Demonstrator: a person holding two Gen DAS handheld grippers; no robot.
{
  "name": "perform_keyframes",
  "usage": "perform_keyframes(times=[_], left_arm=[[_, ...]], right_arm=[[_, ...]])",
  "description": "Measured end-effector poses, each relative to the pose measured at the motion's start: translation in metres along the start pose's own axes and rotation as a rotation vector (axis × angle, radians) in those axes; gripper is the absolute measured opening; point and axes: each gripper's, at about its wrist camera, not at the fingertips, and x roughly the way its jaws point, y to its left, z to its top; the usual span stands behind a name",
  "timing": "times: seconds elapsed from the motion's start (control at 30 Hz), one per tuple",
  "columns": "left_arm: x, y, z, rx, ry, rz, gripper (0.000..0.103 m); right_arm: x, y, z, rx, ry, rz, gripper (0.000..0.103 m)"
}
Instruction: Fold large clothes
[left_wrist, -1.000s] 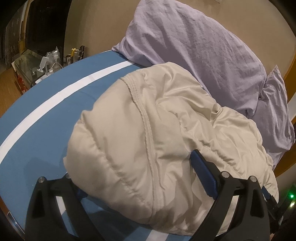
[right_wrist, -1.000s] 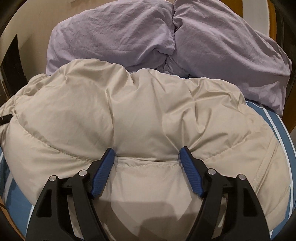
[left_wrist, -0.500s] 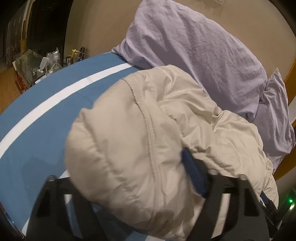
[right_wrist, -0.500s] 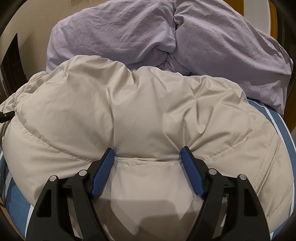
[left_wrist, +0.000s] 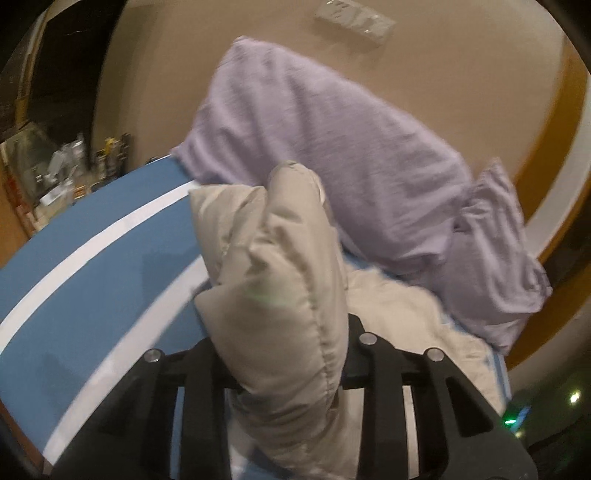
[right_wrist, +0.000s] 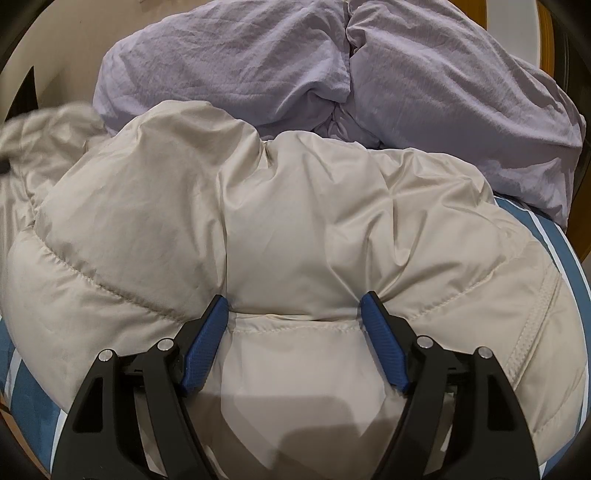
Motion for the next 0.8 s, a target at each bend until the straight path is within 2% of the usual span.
perform_keyframes(times=[0.23, 0.4, 0.63, 0.8], left_arm=[[-0.023, -0.082, -0.002, 0.099, -0.031, -0.177, 0.03], [-0.027, -0.146, -0.017, 0.194, -0.019, -0.268, 0.03], [-0.013, -0.215, -0.045, 0.291, 0.03, -0.335, 0.03], [-0.001, -0.251, -0.074, 0.365, 0.069, -0.352, 0.03]], right_arm=[[0.001, 0.0, -0.001, -0.001, -0.003, 0.003, 0.076], [-0.002, -0.006, -0.005, -0.008, -0.009, 0.025, 0.076], [-0.026, -0.037, -0.012, 0.074, -0.039, 0.12, 0.076], [-0.052, -0.065, -0.02, 0.087, -0.092, 0.048, 0.076]])
